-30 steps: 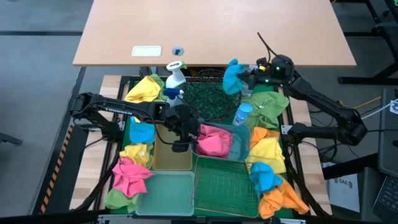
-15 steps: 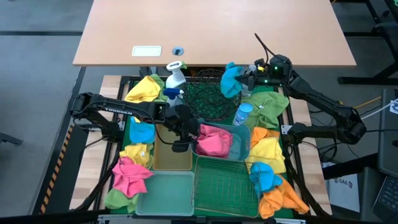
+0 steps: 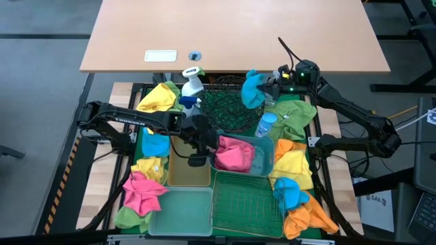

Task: Sort microfiber towel by color & place in baskets
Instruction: Put the top blue towel into the black circular wire basket, then put the left blue towel into the black circular wire basket

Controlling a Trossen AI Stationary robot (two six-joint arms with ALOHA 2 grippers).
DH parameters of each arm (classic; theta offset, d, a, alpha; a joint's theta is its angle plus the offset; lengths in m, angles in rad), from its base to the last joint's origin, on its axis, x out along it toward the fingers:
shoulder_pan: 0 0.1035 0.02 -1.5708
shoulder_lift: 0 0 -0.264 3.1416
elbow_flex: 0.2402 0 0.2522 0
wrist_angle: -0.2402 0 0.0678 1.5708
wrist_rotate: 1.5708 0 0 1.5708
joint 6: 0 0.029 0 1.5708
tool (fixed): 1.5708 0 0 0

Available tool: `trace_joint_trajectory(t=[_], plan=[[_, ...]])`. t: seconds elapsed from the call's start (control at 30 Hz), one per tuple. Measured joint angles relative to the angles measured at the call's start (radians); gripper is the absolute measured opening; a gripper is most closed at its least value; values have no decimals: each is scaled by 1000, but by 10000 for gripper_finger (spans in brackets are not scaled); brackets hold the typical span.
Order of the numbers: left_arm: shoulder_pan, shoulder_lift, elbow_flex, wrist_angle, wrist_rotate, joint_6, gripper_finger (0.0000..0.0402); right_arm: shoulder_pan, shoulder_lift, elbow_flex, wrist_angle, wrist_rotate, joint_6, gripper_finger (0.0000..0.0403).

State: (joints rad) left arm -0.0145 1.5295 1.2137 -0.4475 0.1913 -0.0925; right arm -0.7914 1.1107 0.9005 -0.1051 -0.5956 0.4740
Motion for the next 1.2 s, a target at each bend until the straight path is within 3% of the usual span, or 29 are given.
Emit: trace_joint_trajectory(t=[0.23, 0.43, 0.73, 0.97, 1.2], plan=[[0, -33, -1, -74, -8, 0, 155, 0, 0, 0, 0, 1, 0, 153], [1, -141, -1, -196, -26, -29, 155, 0, 0, 0, -5, 2, 0, 205], [-15, -283, 0, -527, -89, -193, 155, 0, 0, 0, -12, 1, 0, 216], [-61, -299, -1, -739, -206, -266, 155, 0, 0, 0, -32, 1, 0, 216], [-79, -294, -70, -756, -346, -266, 155, 0, 0, 0, -34, 1, 0, 216]])
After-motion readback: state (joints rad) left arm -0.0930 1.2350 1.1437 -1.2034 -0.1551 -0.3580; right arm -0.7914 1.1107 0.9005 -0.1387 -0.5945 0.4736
